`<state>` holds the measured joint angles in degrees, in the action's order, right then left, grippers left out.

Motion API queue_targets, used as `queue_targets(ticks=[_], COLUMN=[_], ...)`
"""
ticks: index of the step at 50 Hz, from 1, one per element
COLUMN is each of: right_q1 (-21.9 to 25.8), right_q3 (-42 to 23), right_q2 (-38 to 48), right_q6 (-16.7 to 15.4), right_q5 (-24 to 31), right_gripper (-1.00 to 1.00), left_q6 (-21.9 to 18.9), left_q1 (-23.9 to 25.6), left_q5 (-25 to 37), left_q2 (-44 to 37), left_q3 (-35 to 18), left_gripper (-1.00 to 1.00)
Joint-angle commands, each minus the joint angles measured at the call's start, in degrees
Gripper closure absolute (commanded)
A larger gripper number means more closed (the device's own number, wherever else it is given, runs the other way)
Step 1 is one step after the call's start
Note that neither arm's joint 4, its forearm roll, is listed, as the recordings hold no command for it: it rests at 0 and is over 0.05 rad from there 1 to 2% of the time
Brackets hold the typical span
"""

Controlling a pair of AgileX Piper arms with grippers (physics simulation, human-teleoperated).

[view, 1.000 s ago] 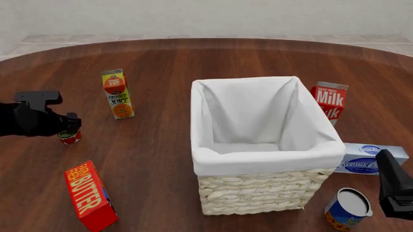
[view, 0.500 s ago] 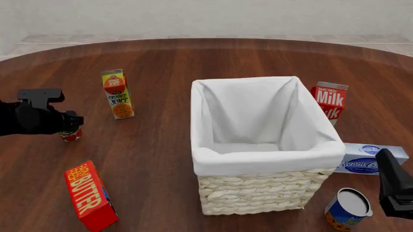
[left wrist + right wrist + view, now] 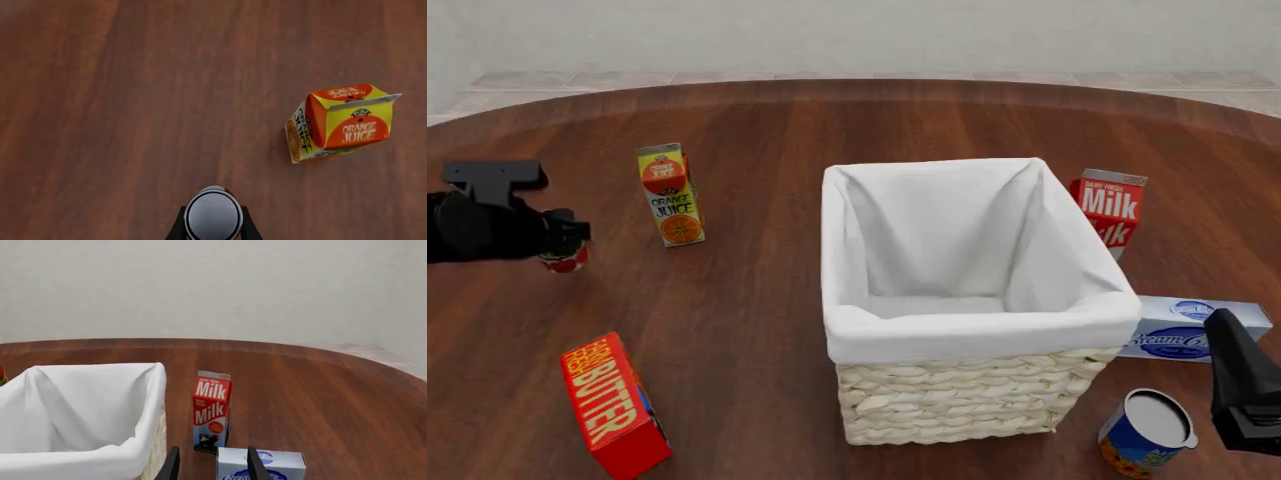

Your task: Pick up the alphabet soup and the tomato sauce, and put them in the basket.

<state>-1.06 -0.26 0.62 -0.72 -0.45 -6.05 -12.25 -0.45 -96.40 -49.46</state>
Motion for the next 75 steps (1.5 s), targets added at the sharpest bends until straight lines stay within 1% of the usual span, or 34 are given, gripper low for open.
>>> queue_targets(ticks=[1,2,3,4,5,6,13,19,28,39,44,50,57,61,63,64,66,75], right_q1=[0.1,0.2,0.2,0.2,0.2,0.3,0.3,0.4,0.4,0.4,0.4,0.4,0.4,0.4,0.4,0.4,0.4,0.4], right_q3=[0.0,0.0,0.0,0.0,0.0,0.0,0.0,0.0,0.0,0.0,0.0,0.0,0.0,0.0,0.0,0.0,-0.1,-0.4], right_q2=[-0.3,-0.3,-0.3,-0.3,-0.3,-0.3,-0.4,-0.4,-0.4,-0.4,-0.4,-0.4,-0.4,-0.4,-0.4,-0.4,-0.5,-0.6], right_q6=[0.0,0.0,0.0,0.0,-0.1,-0.1,-0.2,-0.2,-0.2,0.0,0.0,-0.1,0.0,0.0,0.0,0.1,0.0,0.1], right_q5=[0.3,0.3,0.3,0.3,0.3,0.3,0.4,0.4,0.4,0.4,0.4,0.3,0.3,0.3,0.3,0.3,0.2,-0.2], right_gripper=[-1.00,-1.00,-1.00,-1.00,-1.00,-1.00,-1.00,-1.00,-1.00,-1.00,-1.00,-1.00,-1.00,-1.00,-1.00,-1.00,-1.00,-1.00], left_q6=[-3.4,-14.7,-13.0,-8.6,-6.4,-7.8,-5.9,-4.1,-3.2,-3.0,-3.7,-3.4,-2.7,-2.7,-2.3,-2.9,-1.9,-2.5], left_q1=[-0.1,-7.3,-4.8,-2.6,-2.4,-2.3,-1.1,0.1,2.2,3.5,3.9,5.2,7.7,8.3,9.2,9.9,11.1,15.5], left_q5=[1.3,-0.3,-0.9,0.9,1.5,1.3,2.5,5.2,8.9,12.0,13.9,16.0,18.5,18.8,18.9,18.5,18.8,19.6], left_q2=[3.6,3.7,5.2,5.6,5.9,6.3,8.0,11.1,15.2,18.9,21.4,23.8,25.9,26.3,26.8,27.4,27.6,28.8], left_q3=[0.1,2.0,2.4,1.2,0.8,1.1,0.8,-0.3,-2.3,-4.1,-5.3,-7.3,-9.8,-10.1,-10.2,-10.0,-10.3,-11.5], left_gripper=[1.00,1.00,1.00,1.00,1.00,1.00,1.00,1.00,1.00,1.00,1.00,1.00,1.00,1.00,1.00,1.00,1.00,1.00])
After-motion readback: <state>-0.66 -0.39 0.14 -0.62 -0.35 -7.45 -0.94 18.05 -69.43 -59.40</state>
